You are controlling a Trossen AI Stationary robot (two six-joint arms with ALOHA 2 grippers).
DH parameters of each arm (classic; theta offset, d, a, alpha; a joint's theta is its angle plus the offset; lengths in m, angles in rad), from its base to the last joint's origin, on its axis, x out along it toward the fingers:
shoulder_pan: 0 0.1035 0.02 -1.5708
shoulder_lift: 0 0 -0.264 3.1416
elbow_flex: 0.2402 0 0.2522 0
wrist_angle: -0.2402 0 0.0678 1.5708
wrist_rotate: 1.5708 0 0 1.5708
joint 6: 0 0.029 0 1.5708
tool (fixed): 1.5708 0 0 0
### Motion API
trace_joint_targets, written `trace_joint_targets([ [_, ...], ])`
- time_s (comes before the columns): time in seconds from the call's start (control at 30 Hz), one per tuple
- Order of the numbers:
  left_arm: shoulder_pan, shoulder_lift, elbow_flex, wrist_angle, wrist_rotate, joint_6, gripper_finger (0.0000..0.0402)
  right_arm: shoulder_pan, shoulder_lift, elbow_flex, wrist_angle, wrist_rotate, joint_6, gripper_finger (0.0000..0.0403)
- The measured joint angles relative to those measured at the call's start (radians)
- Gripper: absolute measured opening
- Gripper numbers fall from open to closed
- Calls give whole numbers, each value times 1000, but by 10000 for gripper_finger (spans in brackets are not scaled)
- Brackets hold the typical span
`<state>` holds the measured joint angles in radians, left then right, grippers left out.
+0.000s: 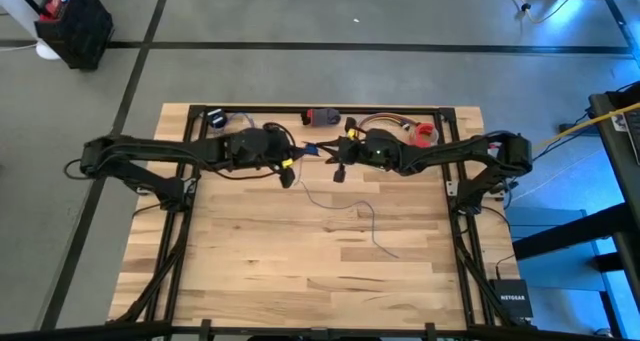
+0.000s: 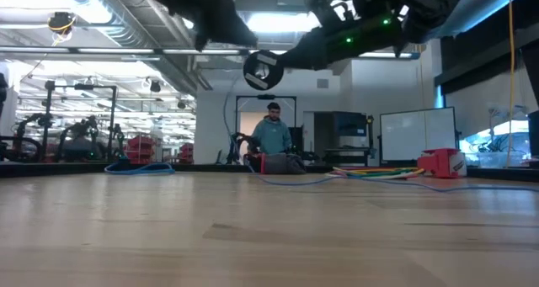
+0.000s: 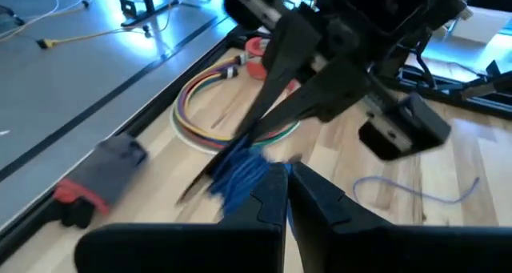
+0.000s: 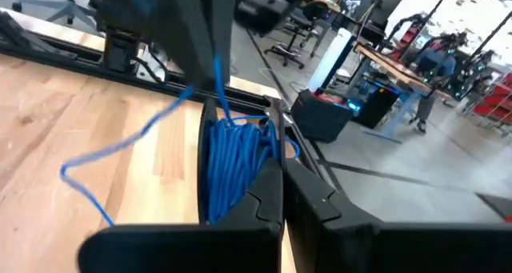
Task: Coil cords
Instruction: Coil the blue wire on the black spool
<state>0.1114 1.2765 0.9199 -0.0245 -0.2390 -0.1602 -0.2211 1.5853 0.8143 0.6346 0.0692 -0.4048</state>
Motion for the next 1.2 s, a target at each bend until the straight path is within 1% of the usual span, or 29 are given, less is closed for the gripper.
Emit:
trace_joint_targets([
  [0.27,-11,137,-2,196,-10,-1,5,-2,17,11,-20,35,38,4],
  [0.43,-5,174,0,222,-24,22,5,-2,20,10,-30,42,41,4],
  [0.57,-4,174,0,229,-27,37,5,-2,20,10,-28,68,43,4],
  [0.67,-4,174,0,238,-26,51,8,-2,20,10,-26,68,45,4],
  [0.77,-7,175,4,269,-4,41,24,-2,20,12,-20,70,47,4],
  [0.87,-12,175,4,267,16,33,53,-2,20,12,-19,71,46,4],
  [1.03,-26,176,4,256,15,28,97,-2,20,12,-22,71,46,4],
  [1.1,-35,176,4,252,15,27,108,-2,20,12,-22,71,46,4],
  [1.2,-49,156,2,237,14,66,115,-2,20,12,-25,71,46,4],
])
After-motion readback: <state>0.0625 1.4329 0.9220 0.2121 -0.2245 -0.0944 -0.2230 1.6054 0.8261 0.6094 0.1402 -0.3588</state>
